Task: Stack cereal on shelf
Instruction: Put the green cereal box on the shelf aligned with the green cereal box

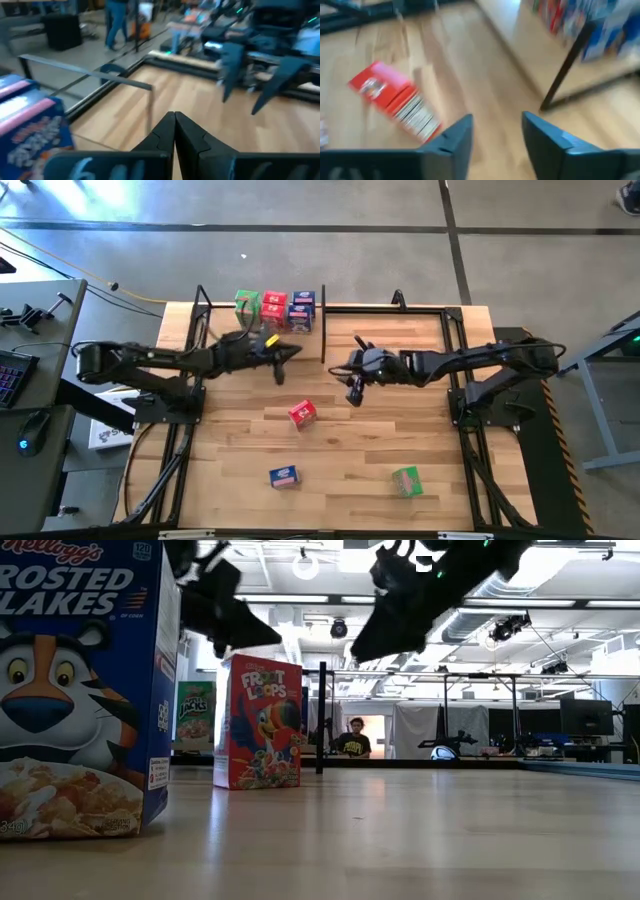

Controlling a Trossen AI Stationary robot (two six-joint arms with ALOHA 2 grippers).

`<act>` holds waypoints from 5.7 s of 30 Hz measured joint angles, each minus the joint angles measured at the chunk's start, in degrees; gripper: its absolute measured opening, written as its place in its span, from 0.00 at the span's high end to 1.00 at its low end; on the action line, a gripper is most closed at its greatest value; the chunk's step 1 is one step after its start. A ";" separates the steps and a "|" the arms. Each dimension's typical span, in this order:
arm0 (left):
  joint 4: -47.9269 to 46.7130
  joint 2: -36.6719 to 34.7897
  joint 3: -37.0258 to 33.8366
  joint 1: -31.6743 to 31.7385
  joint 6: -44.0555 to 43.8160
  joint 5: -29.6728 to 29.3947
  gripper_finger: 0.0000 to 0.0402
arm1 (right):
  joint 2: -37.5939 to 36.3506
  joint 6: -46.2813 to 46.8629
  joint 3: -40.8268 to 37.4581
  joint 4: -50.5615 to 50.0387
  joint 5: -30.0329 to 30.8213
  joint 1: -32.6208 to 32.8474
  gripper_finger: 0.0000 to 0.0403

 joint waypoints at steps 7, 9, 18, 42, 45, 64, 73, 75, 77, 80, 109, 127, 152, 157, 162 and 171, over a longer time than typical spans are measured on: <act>8.66 -6.71 -9.75 -3.75 -0.61 0.01 1.00 | 0.96 25.85 12.37 -38.41 -3.02 8.30 0.39; 9.49 -7.53 -11.43 -3.82 -0.61 -0.07 1.00 | 1.88 33.55 15.94 -47.02 -6.78 10.76 0.35; 10.58 -7.74 -13.18 -3.11 0.01 -0.21 1.00 | 2.84 67.42 26.33 -66.71 -17.68 21.58 0.27; 8.09 -7.74 -13.18 -3.13 0.52 0.47 1.00 | 14.20 113.94 26.56 -53.95 -18.73 45.94 0.24; 8.01 -7.74 -13.18 -3.13 0.52 0.47 1.00 | 15.14 114.14 26.64 -53.97 -19.11 46.21 0.24; 7.32 -7.74 -13.18 -3.19 0.32 0.54 1.00 | 15.60 113.79 35.75 -72.64 -14.43 46.23 0.24; 7.03 -7.74 -13.18 -3.19 0.39 0.54 1.00 | 15.62 114.77 27.87 -61.31 -15.42 46.35 0.24; 7.03 -7.74 -13.18 -3.19 0.36 0.54 1.00 | 15.62 114.79 27.30 -59.18 -15.44 46.55 0.24; 7.03 -7.74 -13.18 -3.19 0.39 0.54 1.00 | 15.81 114.84 27.22 -58.38 -15.45 46.92 0.24; 7.05 -7.74 -13.18 -3.19 0.41 0.54 1.00 | 17.31 114.93 27.27 -58.27 -16.31 47.33 0.25; 6.66 -7.74 -13.18 -3.17 -0.08 0.54 1.00 | 14.81 78.84 27.45 -59.23 -15.41 31.91 0.56; 3.22 -14.81 -14.65 -0.73 -0.53 1.48 1.00 | 20.59 1.37 36.92 -53.21 -8.95 -4.13 0.56; 1.11 -14.80 -14.71 -0.53 0.13 1.39 1.00 | 49.50 -21.60 72.47 -61.37 -11.14 -4.39 0.44; 1.09 -14.80 -14.71 -0.53 0.10 1.37 1.00 | 49.34 -21.42 72.51 -59.56 -10.95 -3.98 0.37; 1.09 -14.80 -14.71 -0.53 0.07 1.37 1.00 | 48.98 -21.13 79.27 -66.35 -10.60 -2.92 0.38; 1.04 -14.80 -14.71 -0.53 -0.10 1.37 1.00 | 37.24 -16.37 67.90 -64.21 -5.45 -0.07 0.64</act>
